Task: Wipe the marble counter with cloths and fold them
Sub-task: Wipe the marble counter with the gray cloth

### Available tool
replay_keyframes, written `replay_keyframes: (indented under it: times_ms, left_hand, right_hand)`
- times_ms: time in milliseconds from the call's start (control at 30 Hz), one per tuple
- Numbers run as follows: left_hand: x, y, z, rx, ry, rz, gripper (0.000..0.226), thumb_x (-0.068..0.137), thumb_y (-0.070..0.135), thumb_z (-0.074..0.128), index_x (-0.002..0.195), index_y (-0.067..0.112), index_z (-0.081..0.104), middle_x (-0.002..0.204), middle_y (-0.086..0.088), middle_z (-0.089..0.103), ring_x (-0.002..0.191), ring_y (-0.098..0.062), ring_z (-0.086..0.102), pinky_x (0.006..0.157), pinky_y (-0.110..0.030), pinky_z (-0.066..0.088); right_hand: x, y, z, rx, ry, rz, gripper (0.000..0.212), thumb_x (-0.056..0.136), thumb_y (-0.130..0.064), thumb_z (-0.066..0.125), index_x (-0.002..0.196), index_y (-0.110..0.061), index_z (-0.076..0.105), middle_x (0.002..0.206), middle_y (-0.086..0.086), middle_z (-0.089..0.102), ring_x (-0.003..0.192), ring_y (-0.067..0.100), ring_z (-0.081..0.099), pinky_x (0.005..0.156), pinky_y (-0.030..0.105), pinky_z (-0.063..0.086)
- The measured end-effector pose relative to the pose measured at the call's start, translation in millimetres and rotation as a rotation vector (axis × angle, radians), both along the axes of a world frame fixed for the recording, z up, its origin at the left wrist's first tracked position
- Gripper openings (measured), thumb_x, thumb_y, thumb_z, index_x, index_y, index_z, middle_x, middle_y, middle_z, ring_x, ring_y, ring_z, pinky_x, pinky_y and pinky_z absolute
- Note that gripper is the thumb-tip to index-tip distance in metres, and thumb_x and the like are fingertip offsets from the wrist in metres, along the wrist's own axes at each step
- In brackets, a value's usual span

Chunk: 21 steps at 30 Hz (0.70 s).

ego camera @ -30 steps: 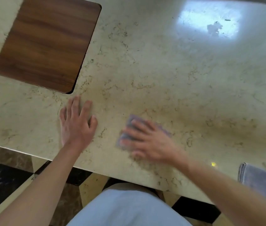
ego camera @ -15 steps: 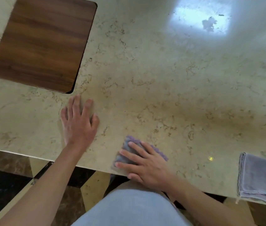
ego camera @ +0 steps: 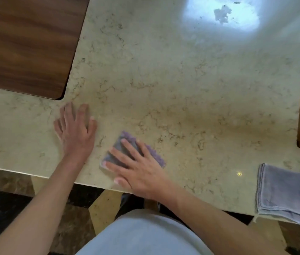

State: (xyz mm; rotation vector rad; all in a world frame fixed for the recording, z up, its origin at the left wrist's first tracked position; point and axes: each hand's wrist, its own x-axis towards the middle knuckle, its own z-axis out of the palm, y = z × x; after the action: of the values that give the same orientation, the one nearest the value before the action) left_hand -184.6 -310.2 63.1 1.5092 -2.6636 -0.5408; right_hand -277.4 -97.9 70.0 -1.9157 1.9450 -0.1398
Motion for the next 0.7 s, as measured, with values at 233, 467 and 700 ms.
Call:
replay_keyframes:
  times_ms: [233, 467, 700]
  left_hand:
    - [-82, 93, 0, 0.043, -0.072, -0.335, 0.061, 0.101, 0.055, 0.026, 0.157, 0.031, 0.024, 0.168, -0.009, 0.012, 0.156, -0.031, 0.001, 0.122, -0.053, -0.001]
    - [-93, 107, -8, -0.029, -0.189, -0.324, 0.063, 0.099, 0.055, 0.023, 0.157, 0.031, 0.023, 0.169, -0.008, 0.011, 0.156, -0.03, 0.003, 0.123, -0.053, 0.006]
    - [-93, 108, -10, -0.034, -0.149, -0.304, 0.064, 0.096, 0.054, 0.027, 0.155, 0.029, 0.031, 0.167, -0.01, 0.017, 0.155, -0.032, 0.008, 0.121, -0.056, 0.01]
  right_hand:
    - [-181, 130, -14, 0.093, 0.243, -0.225, 0.053, 0.103, -0.058, 0.007, 0.155, -0.052, 0.002, 0.169, -0.002, 0.012, 0.156, 0.03, 0.003, 0.122, 0.053, 0.016]
    - [-222, 44, -1, 0.072, 0.336, -0.54, 0.067, 0.099, -0.051, 0.027, 0.16, -0.029, 0.008, 0.169, 0.015, -0.001, 0.152, 0.046, -0.005, 0.121, 0.062, 0.009]
    - [-77, 178, 2, 0.021, -0.01, 0.329, 0.048, 0.105, -0.056, 0.034, 0.152, -0.049, 0.029, 0.168, -0.013, 0.013, 0.157, 0.025, -0.006, 0.125, 0.053, -0.001]
